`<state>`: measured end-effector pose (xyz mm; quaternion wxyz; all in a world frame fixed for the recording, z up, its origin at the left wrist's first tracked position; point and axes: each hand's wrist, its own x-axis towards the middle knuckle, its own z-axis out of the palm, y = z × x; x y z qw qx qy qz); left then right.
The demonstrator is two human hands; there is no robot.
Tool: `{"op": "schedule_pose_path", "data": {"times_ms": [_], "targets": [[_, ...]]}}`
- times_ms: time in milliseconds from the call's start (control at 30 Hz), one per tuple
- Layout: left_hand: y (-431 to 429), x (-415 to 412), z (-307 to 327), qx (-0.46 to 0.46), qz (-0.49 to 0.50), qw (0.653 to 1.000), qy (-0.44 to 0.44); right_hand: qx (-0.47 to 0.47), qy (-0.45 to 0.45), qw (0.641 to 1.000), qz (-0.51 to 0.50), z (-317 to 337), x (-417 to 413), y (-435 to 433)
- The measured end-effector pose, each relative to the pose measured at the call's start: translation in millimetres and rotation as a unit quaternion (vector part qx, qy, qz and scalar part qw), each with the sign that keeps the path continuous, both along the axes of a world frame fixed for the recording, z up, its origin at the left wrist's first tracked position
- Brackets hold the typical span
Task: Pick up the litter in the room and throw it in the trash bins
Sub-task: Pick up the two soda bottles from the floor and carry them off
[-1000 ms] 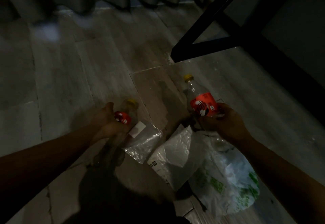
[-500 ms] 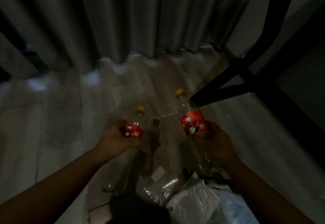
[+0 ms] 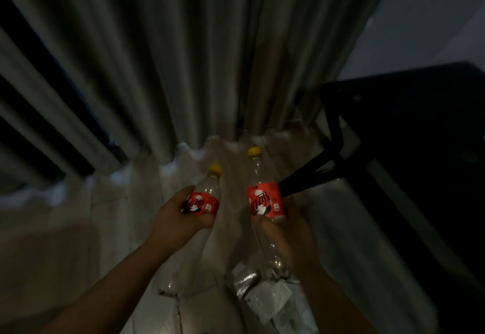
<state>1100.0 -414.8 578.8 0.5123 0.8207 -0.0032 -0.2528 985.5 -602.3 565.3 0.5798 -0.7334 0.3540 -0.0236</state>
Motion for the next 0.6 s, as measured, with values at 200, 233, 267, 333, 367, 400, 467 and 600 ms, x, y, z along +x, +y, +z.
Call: {"op": "schedule_pose_path", "data": {"times_ms": [200,233,267,333,367,400,467,600], "targets": [[-4.1,-23.5,186.7,-0.026,-0.007,0.999,-0.042,0.015,-0.083,0.994,-0.068,189.6,-18.0,-12.7],[-7.9,-27.5,214.6,-0.035,-0.011,0.998,-0.051,0.015,-0.100,0.992,-0.077,217.6,-23.6,-14.0],[-11.1,-32.3,241.0,-0.047,-0.015,0.997,-0.056,0.014,-0.117,0.989,-0.090,244.8,-30.8,-13.8],[-17.2,-39.0,290.3,-0.082,-0.017,0.994,-0.074,-0.002,-0.156,0.982,-0.104,297.0,-41.3,-14.0],[-18.5,-42.1,310.6,-0.102,-0.019,0.991,-0.087,-0.009,-0.178,0.978,-0.106,319.9,-48.1,-11.6],[-18.4,-46.5,329.8,-0.125,-0.024,0.987,-0.102,-0.011,-0.190,0.975,-0.111,340.9,-56.9,-8.0],[-16.6,-57.6,361.7,-0.163,-0.048,0.977,-0.127,-0.023,-0.216,0.967,-0.132,375.6,-78.8,3.6],[-9.4,-85.5,401.2,-0.215,-0.115,0.957,-0.159,-0.050,-0.273,0.942,-0.189,422.3,-126.3,41.8]]}}
